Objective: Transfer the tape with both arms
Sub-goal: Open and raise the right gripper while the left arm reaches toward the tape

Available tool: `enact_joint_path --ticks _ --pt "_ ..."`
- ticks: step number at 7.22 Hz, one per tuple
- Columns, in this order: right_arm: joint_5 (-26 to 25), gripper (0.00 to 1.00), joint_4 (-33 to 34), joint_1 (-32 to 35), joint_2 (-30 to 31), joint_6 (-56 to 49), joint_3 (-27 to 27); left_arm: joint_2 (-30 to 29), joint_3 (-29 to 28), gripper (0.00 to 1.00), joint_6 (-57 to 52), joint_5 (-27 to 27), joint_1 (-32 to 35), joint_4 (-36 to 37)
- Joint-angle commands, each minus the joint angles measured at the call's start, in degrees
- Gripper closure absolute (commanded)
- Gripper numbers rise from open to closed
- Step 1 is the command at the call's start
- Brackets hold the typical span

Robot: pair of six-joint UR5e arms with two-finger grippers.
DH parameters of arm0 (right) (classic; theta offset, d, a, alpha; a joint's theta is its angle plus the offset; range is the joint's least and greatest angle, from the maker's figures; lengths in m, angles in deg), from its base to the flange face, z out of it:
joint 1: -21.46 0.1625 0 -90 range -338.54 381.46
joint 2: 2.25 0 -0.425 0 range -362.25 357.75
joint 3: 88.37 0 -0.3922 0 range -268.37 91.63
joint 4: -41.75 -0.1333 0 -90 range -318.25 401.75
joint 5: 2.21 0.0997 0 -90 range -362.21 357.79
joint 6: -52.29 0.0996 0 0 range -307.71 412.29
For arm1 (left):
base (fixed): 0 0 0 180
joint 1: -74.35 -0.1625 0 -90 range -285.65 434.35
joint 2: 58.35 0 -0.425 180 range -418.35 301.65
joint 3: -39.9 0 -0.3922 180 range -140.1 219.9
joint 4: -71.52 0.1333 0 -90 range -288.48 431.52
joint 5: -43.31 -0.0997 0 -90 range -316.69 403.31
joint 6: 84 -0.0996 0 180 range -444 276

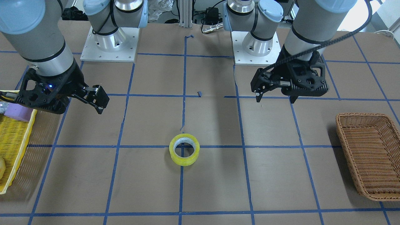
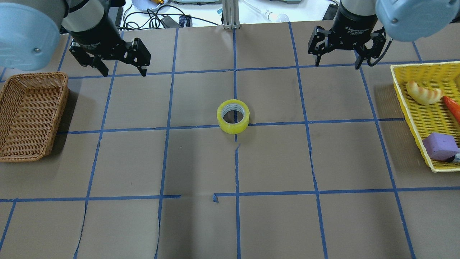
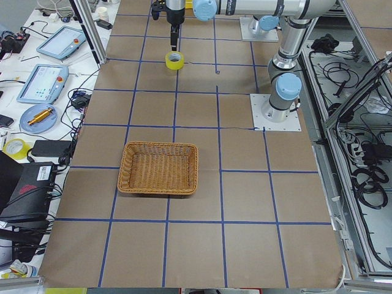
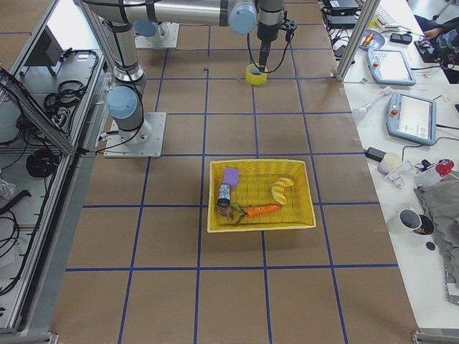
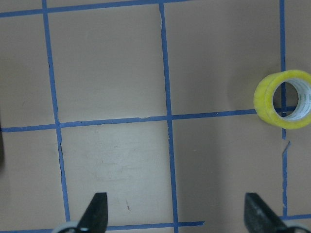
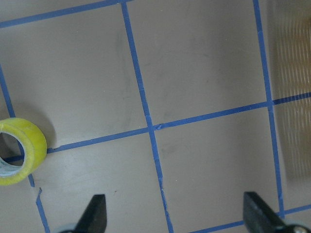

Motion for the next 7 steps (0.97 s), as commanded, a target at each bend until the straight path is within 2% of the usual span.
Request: enact_joint_path --ticks 1,3,4,5,7 --pt "-0.1 0.0 0.3 0.4 0.6 -0.8 -0.1 -8.6 0.6 0.0 -0.9 1.3 1.7 11.5" --pt "-0.5 0.0 0.6 0.4 1.0 -1.7 -0.3 -15.0 1.1 0.0 -1.3 1.3 2.7 18.2" --pt "-0.4 0.0 -1.7 0.5 1.8 -1.8 -0.6 -17.4 1.1 0.0 0.5 1.8 5.1 22.5" --pt "-0.3 0.0 -6.2 0.5 3.2 -1.7 -1.6 -18.8 1.2 0.0 2.2 4.3 8.0 24.1" --pt "-0.2 0.0 -6.5 0.5 3.8 -5.9 -1.6 -19.8 1.8 0.0 4.4 4.5 11.4 23.9"
